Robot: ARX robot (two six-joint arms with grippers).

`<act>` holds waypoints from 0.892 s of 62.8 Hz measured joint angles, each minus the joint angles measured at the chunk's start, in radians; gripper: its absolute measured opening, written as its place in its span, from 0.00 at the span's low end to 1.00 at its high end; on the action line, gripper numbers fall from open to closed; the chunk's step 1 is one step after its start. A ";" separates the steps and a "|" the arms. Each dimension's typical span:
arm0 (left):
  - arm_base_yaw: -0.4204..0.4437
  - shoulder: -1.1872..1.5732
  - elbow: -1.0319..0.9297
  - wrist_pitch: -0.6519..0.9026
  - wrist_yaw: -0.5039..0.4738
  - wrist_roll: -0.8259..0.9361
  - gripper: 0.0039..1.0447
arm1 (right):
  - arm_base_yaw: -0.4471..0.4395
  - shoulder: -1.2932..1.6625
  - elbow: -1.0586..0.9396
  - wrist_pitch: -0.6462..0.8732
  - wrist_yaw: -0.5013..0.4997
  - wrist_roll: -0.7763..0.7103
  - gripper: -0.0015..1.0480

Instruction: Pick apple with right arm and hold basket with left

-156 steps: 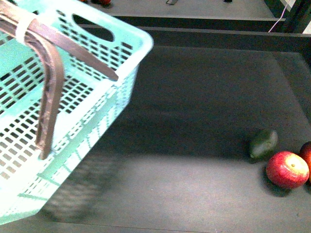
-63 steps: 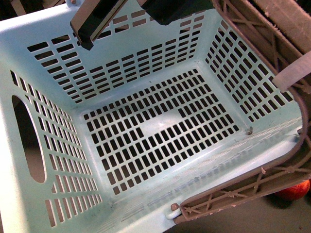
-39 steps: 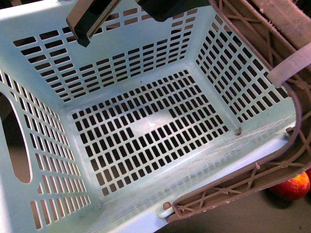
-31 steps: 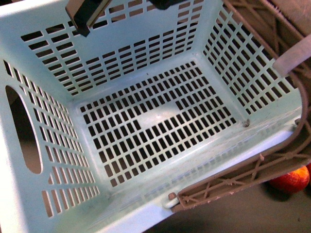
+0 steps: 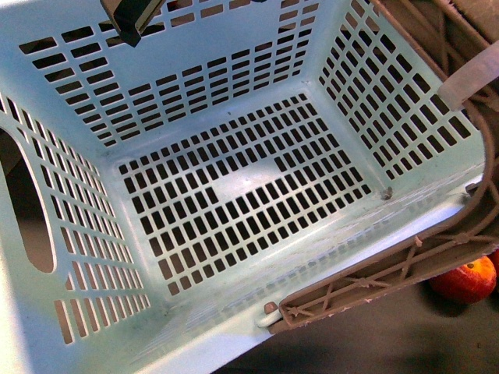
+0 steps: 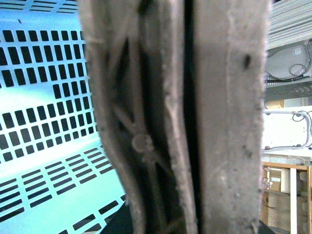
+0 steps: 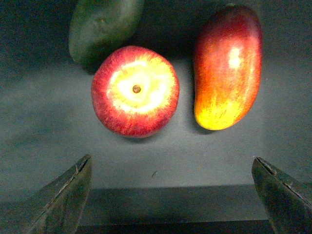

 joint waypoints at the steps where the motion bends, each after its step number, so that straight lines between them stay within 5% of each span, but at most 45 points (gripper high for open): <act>1: 0.000 0.000 0.000 0.000 0.000 0.000 0.14 | 0.003 0.014 0.011 -0.002 0.002 -0.003 0.92; 56: 0.000 0.000 0.000 0.000 0.001 0.000 0.14 | 0.110 0.288 0.336 -0.151 0.069 -0.019 0.92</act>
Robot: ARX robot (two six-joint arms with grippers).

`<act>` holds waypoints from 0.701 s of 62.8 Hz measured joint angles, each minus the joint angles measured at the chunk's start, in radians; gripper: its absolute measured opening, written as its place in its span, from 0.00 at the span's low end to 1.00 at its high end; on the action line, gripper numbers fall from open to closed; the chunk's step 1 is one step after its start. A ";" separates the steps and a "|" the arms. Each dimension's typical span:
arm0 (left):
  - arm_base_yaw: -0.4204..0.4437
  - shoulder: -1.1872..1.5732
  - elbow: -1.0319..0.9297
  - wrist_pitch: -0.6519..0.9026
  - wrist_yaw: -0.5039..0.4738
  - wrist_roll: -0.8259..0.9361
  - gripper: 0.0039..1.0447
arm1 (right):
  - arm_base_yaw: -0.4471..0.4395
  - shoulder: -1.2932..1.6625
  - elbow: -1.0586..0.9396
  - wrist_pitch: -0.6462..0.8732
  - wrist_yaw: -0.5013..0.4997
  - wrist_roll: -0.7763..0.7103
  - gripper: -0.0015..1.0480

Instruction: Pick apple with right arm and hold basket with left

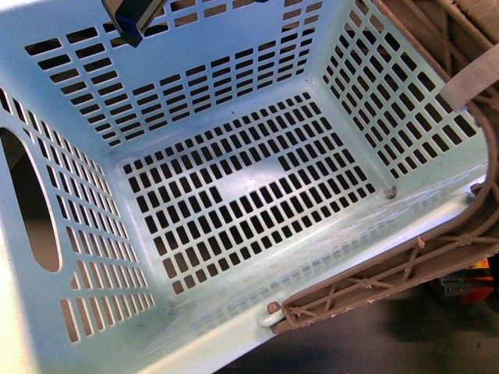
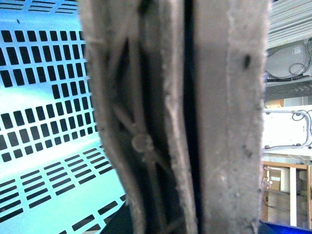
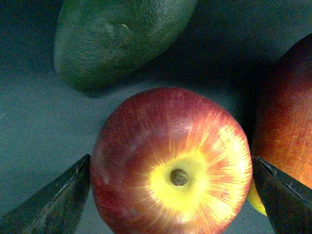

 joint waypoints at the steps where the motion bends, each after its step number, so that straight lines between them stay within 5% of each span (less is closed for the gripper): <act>1: 0.000 0.000 0.000 0.000 0.000 0.000 0.14 | 0.000 0.001 0.001 0.000 0.000 0.000 0.92; 14: 0.000 0.000 0.000 0.000 0.000 0.000 0.14 | -0.005 0.006 -0.004 0.003 -0.005 0.000 0.76; 44: 0.000 0.000 0.000 0.000 0.000 0.000 0.14 | -0.113 -0.269 -0.121 -0.045 -0.077 -0.050 0.72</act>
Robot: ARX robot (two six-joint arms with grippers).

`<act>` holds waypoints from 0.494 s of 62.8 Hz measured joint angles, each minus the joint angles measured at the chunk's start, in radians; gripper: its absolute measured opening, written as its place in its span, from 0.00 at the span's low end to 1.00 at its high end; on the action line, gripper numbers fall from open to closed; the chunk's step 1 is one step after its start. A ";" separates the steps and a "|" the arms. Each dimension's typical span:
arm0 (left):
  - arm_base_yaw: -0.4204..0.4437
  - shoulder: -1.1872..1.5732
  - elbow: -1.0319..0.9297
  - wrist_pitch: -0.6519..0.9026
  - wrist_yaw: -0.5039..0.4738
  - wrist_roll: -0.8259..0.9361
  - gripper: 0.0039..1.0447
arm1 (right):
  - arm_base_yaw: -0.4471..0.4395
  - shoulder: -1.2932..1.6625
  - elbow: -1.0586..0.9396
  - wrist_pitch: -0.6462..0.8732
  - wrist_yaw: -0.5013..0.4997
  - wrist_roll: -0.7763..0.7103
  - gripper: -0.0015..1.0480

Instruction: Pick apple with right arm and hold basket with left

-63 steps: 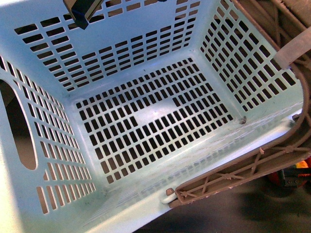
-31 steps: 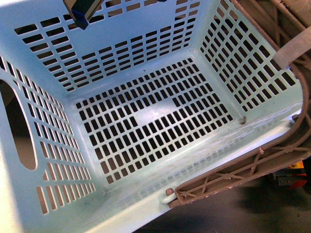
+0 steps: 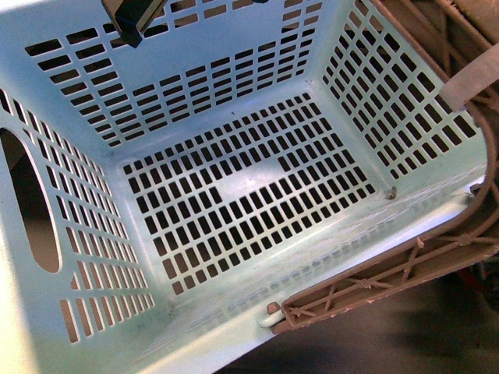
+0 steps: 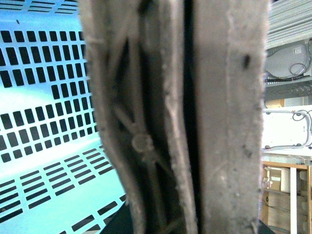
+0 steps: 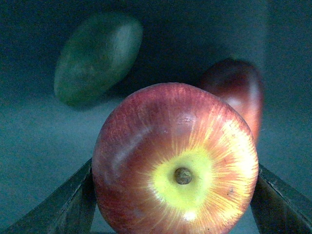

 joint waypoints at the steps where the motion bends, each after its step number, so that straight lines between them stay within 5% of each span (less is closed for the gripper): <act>1: 0.000 0.000 0.000 0.000 0.000 0.000 0.14 | -0.008 -0.033 -0.006 -0.011 -0.006 -0.006 0.71; 18: 0.000 0.000 0.000 0.000 0.000 0.000 0.14 | -0.037 -0.452 -0.056 -0.172 -0.108 -0.039 0.71; 31: 0.000 0.000 0.000 0.000 0.000 0.000 0.14 | 0.021 -0.768 -0.027 -0.290 -0.117 -0.020 0.71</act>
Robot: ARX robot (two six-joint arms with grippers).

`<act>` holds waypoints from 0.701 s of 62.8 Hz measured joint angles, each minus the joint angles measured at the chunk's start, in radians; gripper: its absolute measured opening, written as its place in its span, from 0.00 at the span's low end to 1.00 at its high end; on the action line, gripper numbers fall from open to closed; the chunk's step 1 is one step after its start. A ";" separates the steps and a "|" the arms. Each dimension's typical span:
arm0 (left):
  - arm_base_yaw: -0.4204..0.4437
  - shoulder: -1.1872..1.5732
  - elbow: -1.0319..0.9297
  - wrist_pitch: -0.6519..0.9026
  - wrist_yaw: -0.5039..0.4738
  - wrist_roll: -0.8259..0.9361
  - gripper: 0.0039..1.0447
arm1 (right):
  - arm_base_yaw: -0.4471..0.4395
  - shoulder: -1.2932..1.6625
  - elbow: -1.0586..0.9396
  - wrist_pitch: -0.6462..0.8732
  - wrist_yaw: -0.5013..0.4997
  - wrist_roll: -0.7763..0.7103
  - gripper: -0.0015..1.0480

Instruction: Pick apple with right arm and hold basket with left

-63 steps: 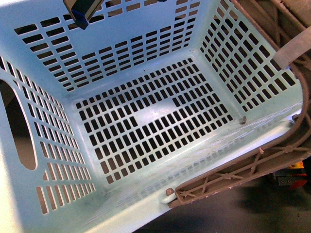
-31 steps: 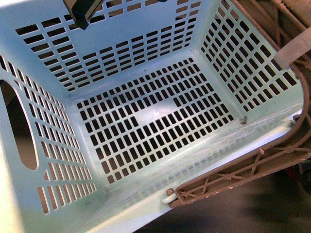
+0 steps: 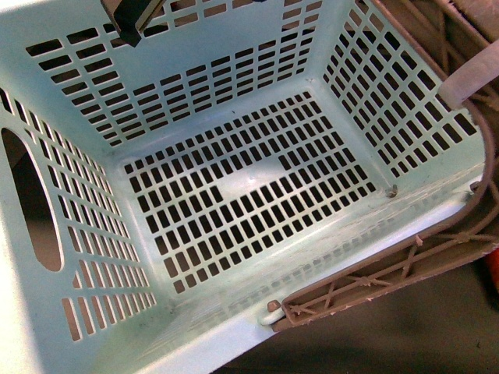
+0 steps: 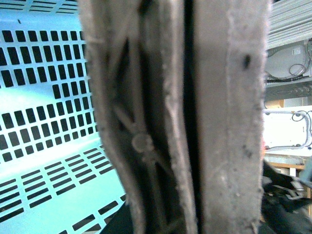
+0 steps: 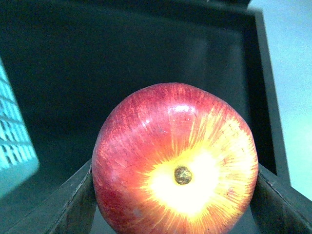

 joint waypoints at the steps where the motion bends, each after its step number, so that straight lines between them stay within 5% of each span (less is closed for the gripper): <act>1: 0.000 0.000 0.000 0.000 -0.002 0.000 0.14 | 0.013 -0.028 0.008 -0.010 0.000 0.006 0.71; 25: 0.000 0.000 0.000 0.000 0.000 0.000 0.14 | 0.382 -0.135 0.102 -0.029 0.069 0.135 0.71; 44: 0.000 0.000 0.000 0.000 -0.002 0.000 0.14 | 0.495 -0.035 0.102 -0.008 0.091 0.209 0.71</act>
